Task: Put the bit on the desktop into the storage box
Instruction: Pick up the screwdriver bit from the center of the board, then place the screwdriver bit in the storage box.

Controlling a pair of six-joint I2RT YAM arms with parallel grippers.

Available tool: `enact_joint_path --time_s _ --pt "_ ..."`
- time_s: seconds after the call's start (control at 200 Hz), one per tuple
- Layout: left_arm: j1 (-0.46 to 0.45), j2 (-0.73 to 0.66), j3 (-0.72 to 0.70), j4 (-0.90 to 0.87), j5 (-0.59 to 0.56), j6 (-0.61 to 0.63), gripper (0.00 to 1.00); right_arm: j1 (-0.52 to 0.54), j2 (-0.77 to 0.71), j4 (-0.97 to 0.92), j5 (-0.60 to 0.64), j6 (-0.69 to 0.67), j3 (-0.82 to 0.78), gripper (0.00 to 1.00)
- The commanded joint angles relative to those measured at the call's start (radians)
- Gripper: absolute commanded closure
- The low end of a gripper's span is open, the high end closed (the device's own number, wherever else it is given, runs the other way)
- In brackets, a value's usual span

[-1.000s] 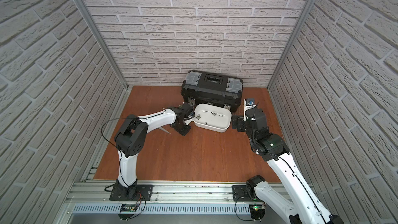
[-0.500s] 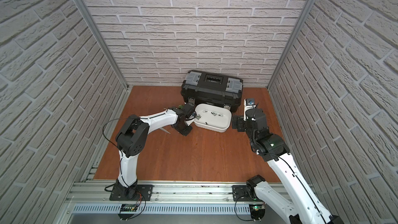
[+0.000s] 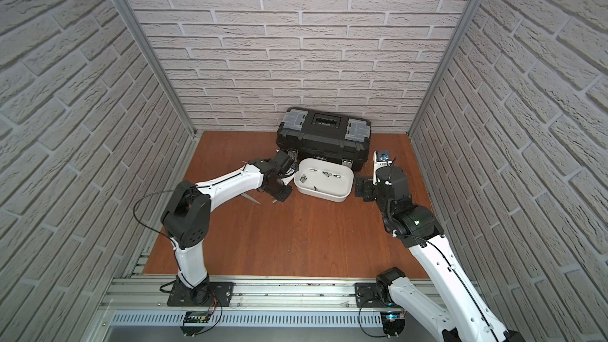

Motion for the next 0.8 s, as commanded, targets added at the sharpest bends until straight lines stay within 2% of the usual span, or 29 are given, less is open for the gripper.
enact_joint_path --time_s 0.0,0.36,0.79 --pt "-0.004 -0.068 0.029 -0.018 0.010 -0.002 0.88 -0.008 -0.013 0.022 0.016 -0.006 0.012 0.02" --pt "-0.005 -0.063 0.213 -0.021 0.090 0.039 0.88 -0.007 -0.015 0.023 0.010 0.001 0.010 0.02" --pt "-0.017 0.140 0.436 0.060 0.168 0.090 0.91 -0.007 -0.003 0.029 0.001 0.000 0.020 0.02"
